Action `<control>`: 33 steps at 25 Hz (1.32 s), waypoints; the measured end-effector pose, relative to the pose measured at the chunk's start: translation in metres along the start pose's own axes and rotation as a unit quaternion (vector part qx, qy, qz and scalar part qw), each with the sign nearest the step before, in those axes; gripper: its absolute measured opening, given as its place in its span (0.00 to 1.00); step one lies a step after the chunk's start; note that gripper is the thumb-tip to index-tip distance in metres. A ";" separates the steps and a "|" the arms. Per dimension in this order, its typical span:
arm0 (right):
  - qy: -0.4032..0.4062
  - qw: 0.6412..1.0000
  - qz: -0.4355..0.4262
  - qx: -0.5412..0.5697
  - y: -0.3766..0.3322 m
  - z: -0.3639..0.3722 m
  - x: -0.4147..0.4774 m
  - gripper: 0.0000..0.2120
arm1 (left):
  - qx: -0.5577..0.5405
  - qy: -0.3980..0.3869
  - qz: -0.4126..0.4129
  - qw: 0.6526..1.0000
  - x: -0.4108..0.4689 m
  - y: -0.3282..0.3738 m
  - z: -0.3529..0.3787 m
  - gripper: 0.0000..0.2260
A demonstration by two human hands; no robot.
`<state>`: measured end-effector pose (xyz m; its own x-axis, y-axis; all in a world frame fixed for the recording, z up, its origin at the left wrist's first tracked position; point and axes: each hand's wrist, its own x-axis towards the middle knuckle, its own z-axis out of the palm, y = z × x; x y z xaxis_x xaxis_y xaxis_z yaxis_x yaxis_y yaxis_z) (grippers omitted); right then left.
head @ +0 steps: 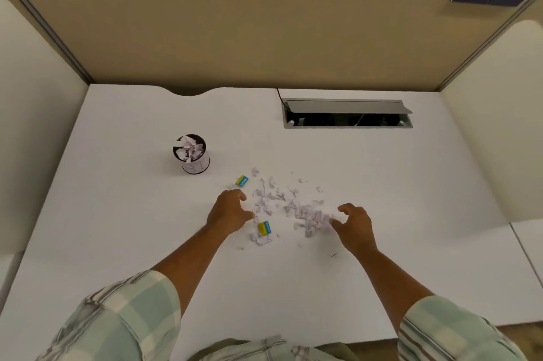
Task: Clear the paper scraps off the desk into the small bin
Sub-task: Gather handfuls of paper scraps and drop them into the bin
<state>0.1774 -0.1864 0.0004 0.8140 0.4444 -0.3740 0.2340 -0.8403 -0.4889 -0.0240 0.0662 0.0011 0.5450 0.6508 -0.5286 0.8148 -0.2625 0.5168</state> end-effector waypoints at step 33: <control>-0.123 0.990 -0.073 0.000 -0.045 0.053 0.029 0.04 | -0.141 0.079 -0.162 0.974 -0.037 -0.001 0.078 0.07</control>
<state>0.1618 -0.1192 -0.0298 0.6169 0.6234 -0.4805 0.3391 -0.7614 -0.5526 -0.0298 -0.0134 -0.0327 0.2130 0.7746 -0.5956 0.8404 0.1657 0.5160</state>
